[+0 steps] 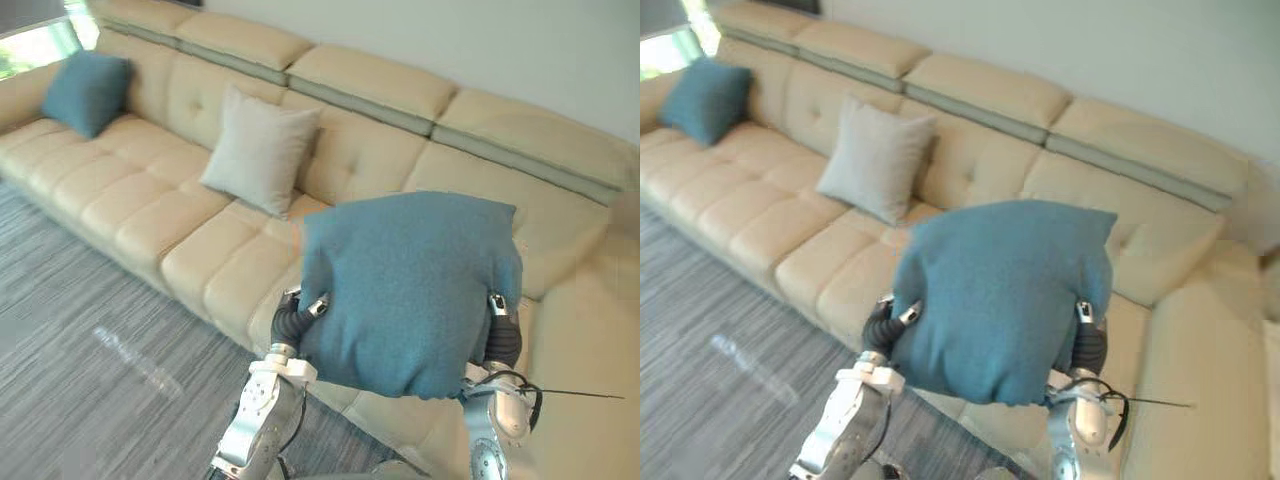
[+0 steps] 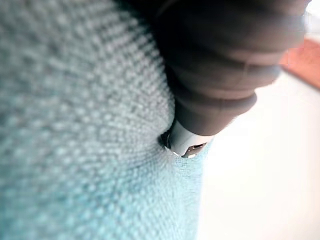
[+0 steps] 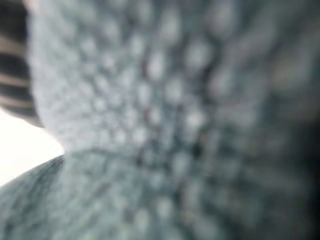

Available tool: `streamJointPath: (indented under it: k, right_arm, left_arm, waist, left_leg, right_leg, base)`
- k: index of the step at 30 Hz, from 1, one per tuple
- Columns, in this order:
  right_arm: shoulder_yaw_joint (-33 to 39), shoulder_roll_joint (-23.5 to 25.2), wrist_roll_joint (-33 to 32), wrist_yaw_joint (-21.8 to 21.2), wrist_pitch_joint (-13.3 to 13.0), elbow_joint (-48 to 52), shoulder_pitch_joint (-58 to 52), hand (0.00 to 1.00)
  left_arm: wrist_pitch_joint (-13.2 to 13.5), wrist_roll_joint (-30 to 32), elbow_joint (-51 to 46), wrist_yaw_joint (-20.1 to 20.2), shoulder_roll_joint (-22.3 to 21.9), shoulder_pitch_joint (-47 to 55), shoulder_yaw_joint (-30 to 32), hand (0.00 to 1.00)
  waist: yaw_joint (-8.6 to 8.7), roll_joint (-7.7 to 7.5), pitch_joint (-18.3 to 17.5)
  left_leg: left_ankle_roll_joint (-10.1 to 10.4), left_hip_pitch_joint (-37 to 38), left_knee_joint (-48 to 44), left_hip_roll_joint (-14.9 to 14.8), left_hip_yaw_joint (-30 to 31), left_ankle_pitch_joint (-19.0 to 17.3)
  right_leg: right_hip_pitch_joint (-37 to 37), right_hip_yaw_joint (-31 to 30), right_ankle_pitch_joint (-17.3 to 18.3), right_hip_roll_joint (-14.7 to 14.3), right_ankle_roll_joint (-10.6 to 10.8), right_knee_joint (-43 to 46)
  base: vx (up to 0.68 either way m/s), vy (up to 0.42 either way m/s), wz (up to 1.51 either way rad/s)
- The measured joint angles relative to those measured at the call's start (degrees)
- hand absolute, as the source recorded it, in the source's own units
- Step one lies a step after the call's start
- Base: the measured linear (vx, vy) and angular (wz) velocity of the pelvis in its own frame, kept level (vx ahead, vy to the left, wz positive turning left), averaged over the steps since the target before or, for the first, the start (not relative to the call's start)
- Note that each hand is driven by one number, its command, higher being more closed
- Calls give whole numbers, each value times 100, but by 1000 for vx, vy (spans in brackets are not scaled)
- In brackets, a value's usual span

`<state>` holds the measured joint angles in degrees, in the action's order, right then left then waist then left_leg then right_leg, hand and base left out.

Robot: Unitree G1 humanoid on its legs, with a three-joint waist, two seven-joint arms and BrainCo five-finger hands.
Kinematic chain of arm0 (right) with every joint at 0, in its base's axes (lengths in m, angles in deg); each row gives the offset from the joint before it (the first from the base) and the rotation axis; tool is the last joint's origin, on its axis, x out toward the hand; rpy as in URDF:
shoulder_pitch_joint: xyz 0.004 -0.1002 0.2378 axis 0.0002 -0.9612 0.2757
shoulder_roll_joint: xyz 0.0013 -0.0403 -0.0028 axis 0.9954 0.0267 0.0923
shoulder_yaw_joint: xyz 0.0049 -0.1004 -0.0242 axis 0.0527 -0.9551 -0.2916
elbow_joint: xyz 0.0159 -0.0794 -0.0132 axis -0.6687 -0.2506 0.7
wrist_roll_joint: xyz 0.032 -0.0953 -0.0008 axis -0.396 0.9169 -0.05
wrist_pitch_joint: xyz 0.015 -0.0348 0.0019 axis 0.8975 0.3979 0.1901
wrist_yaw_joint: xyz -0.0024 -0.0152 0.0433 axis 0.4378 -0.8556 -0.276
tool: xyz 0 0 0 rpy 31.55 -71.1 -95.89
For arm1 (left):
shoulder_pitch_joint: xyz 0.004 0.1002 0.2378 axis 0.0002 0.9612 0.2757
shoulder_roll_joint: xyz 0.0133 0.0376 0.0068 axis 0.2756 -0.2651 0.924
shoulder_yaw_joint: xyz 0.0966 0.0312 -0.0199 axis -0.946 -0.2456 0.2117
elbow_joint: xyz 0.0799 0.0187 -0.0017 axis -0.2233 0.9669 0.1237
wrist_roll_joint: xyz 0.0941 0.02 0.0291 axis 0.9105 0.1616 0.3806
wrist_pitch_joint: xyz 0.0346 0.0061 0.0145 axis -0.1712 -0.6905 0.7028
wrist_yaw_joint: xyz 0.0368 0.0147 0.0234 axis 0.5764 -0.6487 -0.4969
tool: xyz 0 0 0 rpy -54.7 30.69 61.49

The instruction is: Pick up cushions and gather them together orderly.

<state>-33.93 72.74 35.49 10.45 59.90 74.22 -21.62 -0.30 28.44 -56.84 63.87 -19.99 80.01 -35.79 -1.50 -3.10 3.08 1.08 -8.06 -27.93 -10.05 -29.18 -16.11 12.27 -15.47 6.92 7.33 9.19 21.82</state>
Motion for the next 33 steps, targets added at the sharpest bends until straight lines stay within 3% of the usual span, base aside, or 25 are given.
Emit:
streamJointPath:
  k: [4, 9, 11, 13, 14, 15, 16, 17, 18, 19, 20, 21, 22, 24, 25, 29, 33]
  right_arm:
    - [-112, -25, 5, -100, -18, -606, 499, 100]
    - [-123, -270, -5, -128, 43, -1206, 593, 100]
    - [-126, -230, -12, -128, 63, -1190, 416, 100]
    - [-151, -215, -12, -129, 62, -1049, 204, 100]
    - [-153, -232, -13, -131, 62, -817, 41, 100]
    - [-182, -228, -15, -134, 62, -565, -83, 100]
    - [-204, -235, -15, -146, 62, -466, -113, 100]
    - [-204, -234, -21, -180, 23, -253, -70, 100]
    - [-201, -188, -28, -181, -13, -147, -83, 100]
    - [-153, -234, -29, -175, -45, -78, -7, 100]
    - [-137, -262, -30, -155, -45, -142, 82, 100]
    - [-139, -259, -27, -147, -46, -177, 116, 100]
    - [-138, -271, -22, -140, -48, -241, 169, 100]
    - [-138, -379, -14, -135, -47, -339, 168, 100]
    - [-159, -384, -10, -134, -21, -476, 178, 100]
    - [-140, -325, 53, -137, -1, -480, 132, 100]
    - [-130, -330, 193, -142, -6, -816, 220, 100]
  left_arm:
    - [30, -2, 63, -1, 44, -25, 257, 100]
    - [-106, -1, 306, -8, 20, -31, 251, 100]
    - [-161, -1, 305, -6, 15, 96, 213, 100]
    - [-163, 1, 285, 55, 4, 212, 209, 100]
    - [-163, 1, 207, 89, -41, 328, 206, 100]
    - [-161, 0, 44, 96, -83, 508, 212, 100]
    - [-150, 2, -24, 96, -102, 594, 213, 100]
    - [-111, 4, -176, 115, -196, 640, 260, 100]
    - [-85, 6, -297, 128, -175, 618, 268, 100]
    - [-65, 17, -309, 182, -242, 538, 272, 100]
    - [-104, 35, -300, 184, -282, 515, 279, 100]
    - [-100, 38, -302, 184, -276, 510, 281, 100]
    - [-95, 43, -302, 183, -260, 509, 281, 100]
    - [-95, 63, -302, 183, -266, 524, 269, 100]
    - [-95, 73, -287, 183, -209, 551, 272, 100]
    - [-94, 157, -279, 184, -165, 572, 233, 100]
    - [-94, 159, -37, 183, -51, 458, 206, 100]
  waist:
    - [87, -39, -49]
    - [250, 125, -5]
    - [240, 242, 52]
    - [215, 289, 108]
    - [162, 390, 176]
    - [96, 459, 147]
    - [88, 488, 96]
    - [-74, 646, 8]
    - [-74, 489, 77]
    - [-76, 495, 184]
    - [-86, 481, 195]
    - [-94, 448, 193]
    - [-122, 395, 203]
    - [-149, 518, 130]
    - [-170, 507, 97]
    - [-62, 213, -59]
    - [-21, 182, -80]
  left_leg:
    - [88, 16, 384, -111, -453, 55]
    - [332, -82, 865, -73, -10, 429]
    - [387, 168, 750, -351, -11, 457]
    - [379, 107, -39, -673, 134, 455]
    - [232, -80, -938, -1001, 429, 532]
    - [-163, -354, -1604, -1173, 737, 835]
    - [-252, -502, -1733, -1194, 897, 1072]
    - [-178, -798, -1950, -1401, 1111, 1480]
    - [-77, -895, -2057, -1251, 1135, 1411]
    - [171, -908, -1872, -1060, 1434, 815]
    - [187, -864, -1372, -730, 1761, 406]
    - [225, -867, -1087, -525, 1915, 284]
    - [301, -814, -324, -174, 2222, 280]
    - [265, -672, 769, 14, 2471, 633]
    - [496, -492, 903, 104, 2423, 971]
    - [330, -439, 1290, 480, 2161, 1041]
    - [223, -307, 1529, 728, 2089, 1111]
  right_leg:
    - [294, 1160, -355, -7, -413, -674]
    - [330, 1574, -632, -153, -531, -1155]
    - [49, 1595, -553, -343, -659, -1152]
    - [-199, 1610, -350, -499, -806, -1135]
    - [-385, 1598, -173, -672, -871, -1062]
    - [-489, 1532, -113, -782, -959, -1143]
    - [-564, 1485, -113, -828, -961, -1380]
    - [-445, 1657, 50, -902, -1254, -1011]
    - [-484, 1649, 203, -744, -1253, -899]
    - [-591, 1550, 59, -731, -1075, -980]
    - [-621, 1399, 76, -737, -1098, -938]
    - [-621, 1365, 100, -707, -1107, -944]
    - [-620, 1333, 146, -635, -1057, -920]
    - [-621, 1204, 223, -689, -929, -863]
    - [-621, 1013, 273, -670, -783, -779]
    - [-536, 858, 256, -300, -543, -942]
    - [-726, 822, 153, -49, -399, -1324]
  base:
    - [-43, 24, -99]
    - [-10, -144, -26]
    - [50, -188, -18]
    - [7, -209, -17]
    - [-39, -160, -46]
    - [-31, -129, -56]
    - [157, -101, -89]
    - [229, -53, -70]
    - [302, -73, -68]
    - [181, 24, -43]
    - [134, 18, -42]
    - [81, 58, -52]
    - [72, 32, -41]
    - [139, 134, -56]
    - [185, 193, -56]
    - [217, 170, -15]
    - [133, 106, -2]
